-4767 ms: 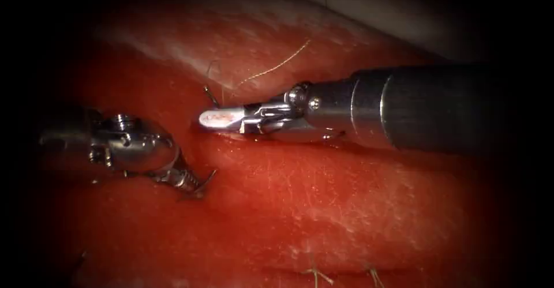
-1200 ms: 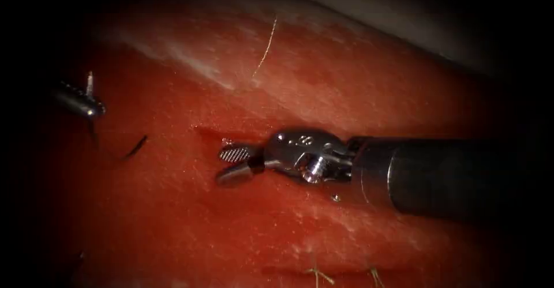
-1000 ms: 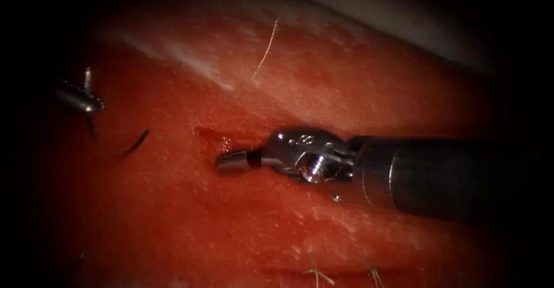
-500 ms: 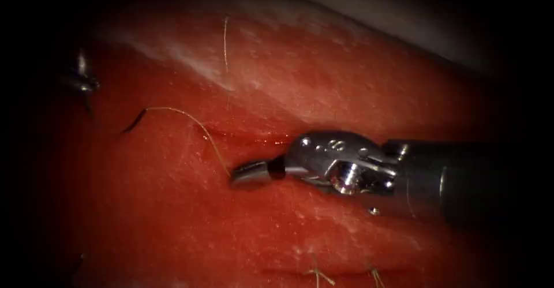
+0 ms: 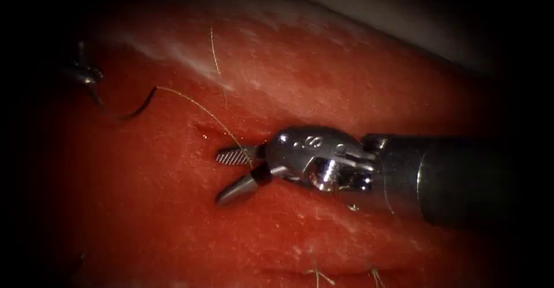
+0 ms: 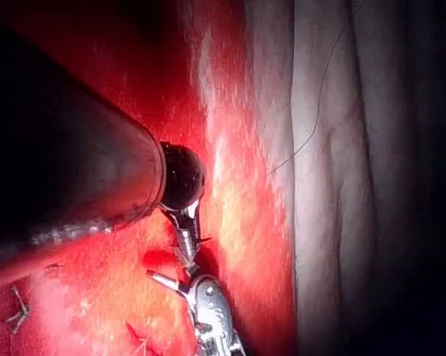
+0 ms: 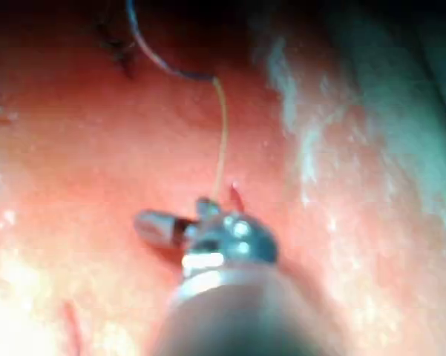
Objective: Wound Closure
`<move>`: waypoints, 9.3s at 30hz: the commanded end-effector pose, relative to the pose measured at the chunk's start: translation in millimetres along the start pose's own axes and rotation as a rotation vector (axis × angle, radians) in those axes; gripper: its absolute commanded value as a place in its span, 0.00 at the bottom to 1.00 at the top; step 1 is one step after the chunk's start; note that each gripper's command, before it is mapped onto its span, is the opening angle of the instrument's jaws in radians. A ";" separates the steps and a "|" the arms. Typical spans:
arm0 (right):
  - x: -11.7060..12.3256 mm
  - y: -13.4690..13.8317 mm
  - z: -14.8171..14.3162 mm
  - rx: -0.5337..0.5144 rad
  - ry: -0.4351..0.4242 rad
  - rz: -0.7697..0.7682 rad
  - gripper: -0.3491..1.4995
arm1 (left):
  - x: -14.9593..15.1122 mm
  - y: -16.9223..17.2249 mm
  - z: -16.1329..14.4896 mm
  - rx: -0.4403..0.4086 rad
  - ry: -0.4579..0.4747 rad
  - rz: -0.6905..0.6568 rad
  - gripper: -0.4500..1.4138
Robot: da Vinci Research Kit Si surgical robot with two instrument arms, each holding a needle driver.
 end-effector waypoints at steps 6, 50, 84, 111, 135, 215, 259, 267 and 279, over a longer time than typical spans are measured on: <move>-0.3 1.1 0.8 -0.010 0.001 -0.028 0.90 | -0.2 -0.4 -0.5 -0.002 -0.001 0.011 0.05; 2.4 -7.6 -1.8 0.031 -0.054 0.046 0.00 | -3.3 0.0 -2.4 0.025 -0.005 0.104 0.05; -1.1 -0.9 -3.4 -0.108 0.103 -0.158 0.90 | -1.7 4.7 -3.1 0.038 0.087 0.150 0.05; -1.5 -5.6 -3.9 -0.095 0.100 -0.094 0.00 | -3.4 2.0 -0.9 0.028 0.091 0.182 0.05; 1.7 -10.9 -8.7 -0.022 0.141 -0.269 0.90 | -0.6 5.9 -0.7 0.132 0.268 0.261 0.05; -1.2 -0.7 -2.2 -0.157 0.140 -0.299 0.85 | -3.5 2.3 1.7 0.084 0.210 0.310 0.05; 0.6 -8.3 -2.8 -0.006 0.142 -0.314 0.89 | -3.8 2.4 2.2 0.080 0.208 0.314 0.05; -0.8 -3.2 -3.0 -0.097 0.150 -0.292 0.94 | -3.9 2.4 2.3 0.079 0.208 0.314 0.05; 4.5 -10.5 -12.5 0.022 0.332 -0.234 0.90 | -3.9 2.3 2.2 0.080 0.208 0.314 0.05</move>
